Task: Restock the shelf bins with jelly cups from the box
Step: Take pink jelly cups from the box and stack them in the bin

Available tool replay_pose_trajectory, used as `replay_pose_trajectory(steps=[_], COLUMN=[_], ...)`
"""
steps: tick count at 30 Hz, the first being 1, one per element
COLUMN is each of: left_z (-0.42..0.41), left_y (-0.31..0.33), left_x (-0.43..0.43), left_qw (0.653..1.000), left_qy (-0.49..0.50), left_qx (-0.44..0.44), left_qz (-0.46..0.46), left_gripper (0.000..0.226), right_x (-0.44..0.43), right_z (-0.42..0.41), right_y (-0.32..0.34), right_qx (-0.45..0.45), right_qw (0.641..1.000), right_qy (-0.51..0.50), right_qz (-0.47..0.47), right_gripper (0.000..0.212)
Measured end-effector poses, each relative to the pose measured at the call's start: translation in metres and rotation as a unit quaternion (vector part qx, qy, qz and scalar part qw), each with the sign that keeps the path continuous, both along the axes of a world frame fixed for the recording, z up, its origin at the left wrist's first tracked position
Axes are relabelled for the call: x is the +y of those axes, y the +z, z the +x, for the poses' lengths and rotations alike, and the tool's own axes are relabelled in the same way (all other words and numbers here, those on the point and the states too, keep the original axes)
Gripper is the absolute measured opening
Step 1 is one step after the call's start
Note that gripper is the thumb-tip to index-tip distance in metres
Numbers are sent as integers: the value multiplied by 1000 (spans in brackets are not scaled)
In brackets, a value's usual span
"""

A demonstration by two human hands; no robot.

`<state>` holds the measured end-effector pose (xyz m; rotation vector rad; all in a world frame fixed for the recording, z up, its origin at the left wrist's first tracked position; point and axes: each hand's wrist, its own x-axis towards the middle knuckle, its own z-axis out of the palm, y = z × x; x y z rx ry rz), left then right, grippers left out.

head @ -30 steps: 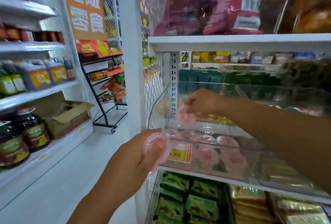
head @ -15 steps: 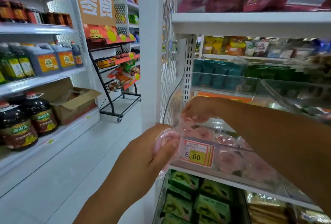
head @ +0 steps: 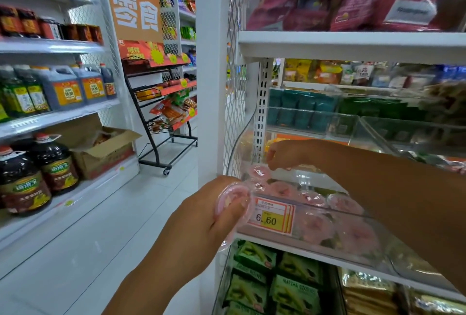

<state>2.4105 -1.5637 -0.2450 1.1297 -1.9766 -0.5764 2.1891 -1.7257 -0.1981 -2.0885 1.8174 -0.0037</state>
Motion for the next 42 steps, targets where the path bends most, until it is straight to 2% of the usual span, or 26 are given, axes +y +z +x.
replay_pose_trajectory(steps=[5,9,12,14,21,24,28,32,36,40,42], left_z=[-2,-2,-2,-2,-3,-3,-3,-3,-3,-3,-3], left_y=[-2,-2,-2,-2,0,0,0,-2,-3,-4,-2], left_x=[-1,-1,-1,-1,1,1,1,1,0,0,1], left_qw=[1000,1000,1000,1000,1000,1000,1000,1000,1000,1000,1000], left_qy=[-3,-3,-3,-3,-1,1,2,2,6,10,7], left_qx=[6,5,5,7,8,8,9,9,4,-4,-7], left_qz=[0,0,3,8,11,12,9,10,12,8,5], left_gripper=[43,43,43,44,51,50,49,47,43,38,39], right_x=[5,3,4,7,2,0,4,2,2,5,11], right_z=[-10,-11,-15,-17,-15,-21,-28,-29,-30,-29,-28], right_y=[-5,2,7,5,-3,7,11,4,-5,-4,5], right_qx=[3,-25,16,-13,-74,-53,-62,-50,-29,-20,7], right_qw=[1000,998,994,992,994,996,995,995,995,996,997], right_qy=[-6,-35,-61,-62,-66,-70,-68,-81,-93,-73,-59], right_qz=[28,56,88,111,37,6,42,26,39,47,47], right_gripper=[37,39,46,47,32,34,37,33,41,40,47])
